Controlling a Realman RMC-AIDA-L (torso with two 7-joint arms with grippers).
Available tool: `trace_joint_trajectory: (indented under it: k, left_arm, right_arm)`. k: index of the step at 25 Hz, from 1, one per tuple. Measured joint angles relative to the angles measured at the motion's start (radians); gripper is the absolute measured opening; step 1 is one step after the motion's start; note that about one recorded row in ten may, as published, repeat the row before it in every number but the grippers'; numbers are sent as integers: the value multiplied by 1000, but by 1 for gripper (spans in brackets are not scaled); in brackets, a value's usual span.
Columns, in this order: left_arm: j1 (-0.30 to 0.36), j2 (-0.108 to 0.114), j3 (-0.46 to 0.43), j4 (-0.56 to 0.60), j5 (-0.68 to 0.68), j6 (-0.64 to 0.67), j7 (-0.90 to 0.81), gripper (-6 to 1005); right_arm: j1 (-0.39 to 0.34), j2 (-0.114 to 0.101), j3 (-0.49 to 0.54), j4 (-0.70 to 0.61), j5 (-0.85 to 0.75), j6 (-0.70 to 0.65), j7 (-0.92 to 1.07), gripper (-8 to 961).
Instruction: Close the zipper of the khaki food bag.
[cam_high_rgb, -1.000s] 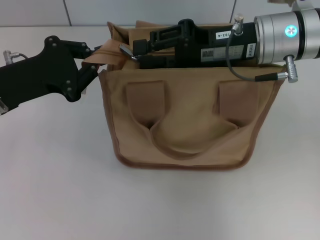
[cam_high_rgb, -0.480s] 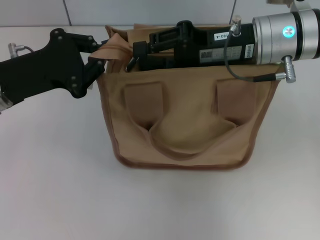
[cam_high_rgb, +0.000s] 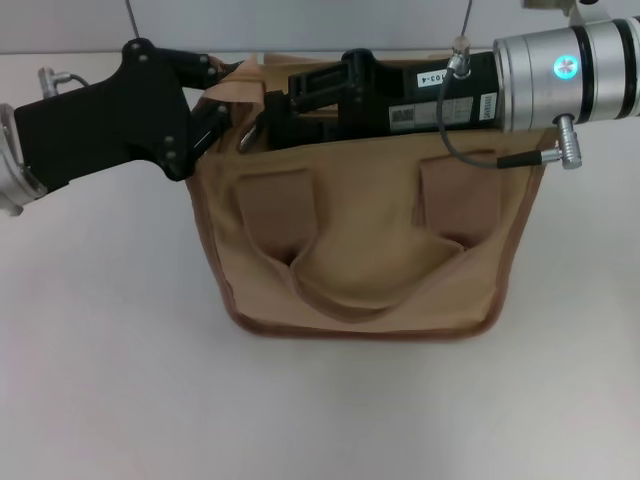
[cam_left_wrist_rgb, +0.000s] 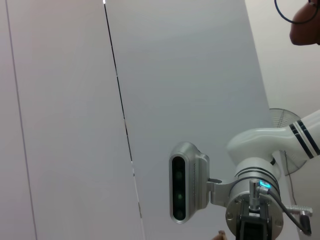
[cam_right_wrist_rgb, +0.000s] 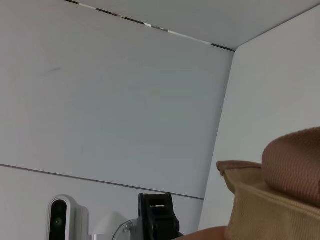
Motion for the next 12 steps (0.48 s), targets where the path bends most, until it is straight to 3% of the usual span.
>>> trace_joint_trajectory:
  k: [12]
  left_arm:
    - [-14, -10, -7, 0, -1, -15, -4, 17]
  right_arm:
    - [-4, 4, -1, -4, -6, 14, -25, 412]
